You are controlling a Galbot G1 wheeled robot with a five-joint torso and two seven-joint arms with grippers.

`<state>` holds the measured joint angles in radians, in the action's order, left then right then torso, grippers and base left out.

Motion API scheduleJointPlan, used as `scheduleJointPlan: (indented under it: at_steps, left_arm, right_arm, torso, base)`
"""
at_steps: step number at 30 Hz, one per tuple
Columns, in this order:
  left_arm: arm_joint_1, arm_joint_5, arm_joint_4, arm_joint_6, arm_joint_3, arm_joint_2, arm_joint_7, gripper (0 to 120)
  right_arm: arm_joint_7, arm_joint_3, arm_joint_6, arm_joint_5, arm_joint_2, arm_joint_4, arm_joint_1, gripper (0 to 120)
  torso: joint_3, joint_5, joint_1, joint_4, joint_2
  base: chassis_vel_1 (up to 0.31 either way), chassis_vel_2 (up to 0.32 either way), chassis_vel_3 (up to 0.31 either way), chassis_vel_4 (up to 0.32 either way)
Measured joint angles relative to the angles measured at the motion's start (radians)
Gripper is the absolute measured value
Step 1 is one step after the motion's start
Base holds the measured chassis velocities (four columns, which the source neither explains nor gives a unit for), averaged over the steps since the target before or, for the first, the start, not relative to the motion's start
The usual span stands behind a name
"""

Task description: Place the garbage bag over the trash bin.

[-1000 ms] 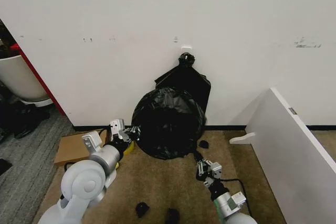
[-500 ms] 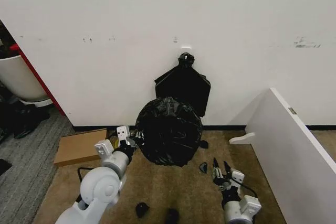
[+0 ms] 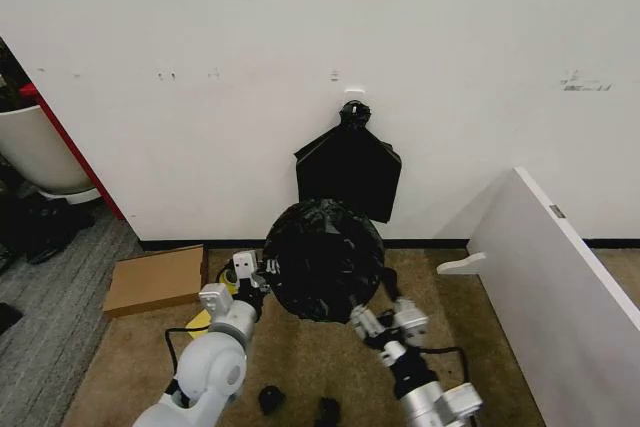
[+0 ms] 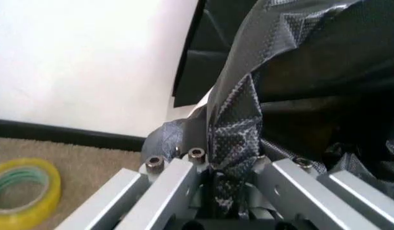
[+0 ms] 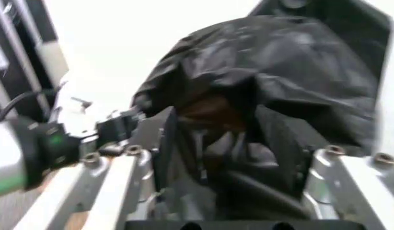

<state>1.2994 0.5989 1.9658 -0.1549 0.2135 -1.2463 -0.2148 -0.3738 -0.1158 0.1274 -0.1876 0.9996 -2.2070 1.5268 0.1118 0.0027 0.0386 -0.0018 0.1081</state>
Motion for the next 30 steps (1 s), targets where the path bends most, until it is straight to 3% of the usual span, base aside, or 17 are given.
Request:
scheduleJointPlan:
  at_steps: [3,5,7,9,12,20,30]
  left_arm:
    - [-0.01,-0.01,-0.026,0.031,-0.025,-0.006,0.012,0]
    - [-0.018,-0.024,-0.057,0.066,-0.067,-0.015,0.026,0]
    - [-0.021,-0.03,-0.067,0.078,-0.081,-0.016,0.031,0]
    - [-0.027,-0.044,-0.086,0.097,-0.108,-0.019,0.039,0]
    - [-0.039,-0.086,-0.134,0.132,-0.171,-0.034,0.047,0]
    - [-0.036,-0.173,-0.192,0.187,-0.229,-0.074,0.015,0]
    - [-0.049,-0.25,-0.235,0.236,-0.279,-0.106,-0.021,0]
  right_arm:
    - [-0.045,-0.033,-0.076,-0.008,-0.005,-0.014,-0.022,36]
    - [-0.145,-0.075,-0.234,-0.118,-0.014,-0.068,-0.068,25]
    - [-0.174,-0.081,-0.279,-0.163,-0.016,-0.083,-0.084,22]
    - [-0.238,-0.082,-0.366,-0.258,-0.019,-0.115,-0.116,15]
    - [-0.445,-0.057,-0.542,-0.541,-0.003,-0.173,-0.215,1]
    - [-0.626,-0.062,-0.615,-0.678,0.032,-0.105,-0.332,0]
    - [-0.673,-0.048,-0.645,-0.641,0.066,0.021,-0.35,0]
  torso:
    - [0.0,0.0001,0.0,-0.0002,0.0]
    - [0.0,0.0,0.0,-0.0002,0.0]
    - [0.0,0.0,0.0,-0.0002,0.0]
    - [0.0,-0.0001,0.0,0.0,0.0]
    - [0.0,0.0,0.0,-0.0002,0.0]
    - [0.0,0.0001,0.0,-0.0001,0.0]
    - [0.0,-0.0001,0.0,-0.0003,0.0]
  base:
    - [0.0,0.0,0.0,0.0]
    - [0.0,0.0,0.0,0.0]
    - [0.0,0.0,0.0,0.0]
    - [0.0,0.0,0.0,0.0]
    - [0.0,0.0,0.0,0.0]
    - [0.0,0.0,0.0,0.0]
    - [0.0,0.0,0.0,0.0]
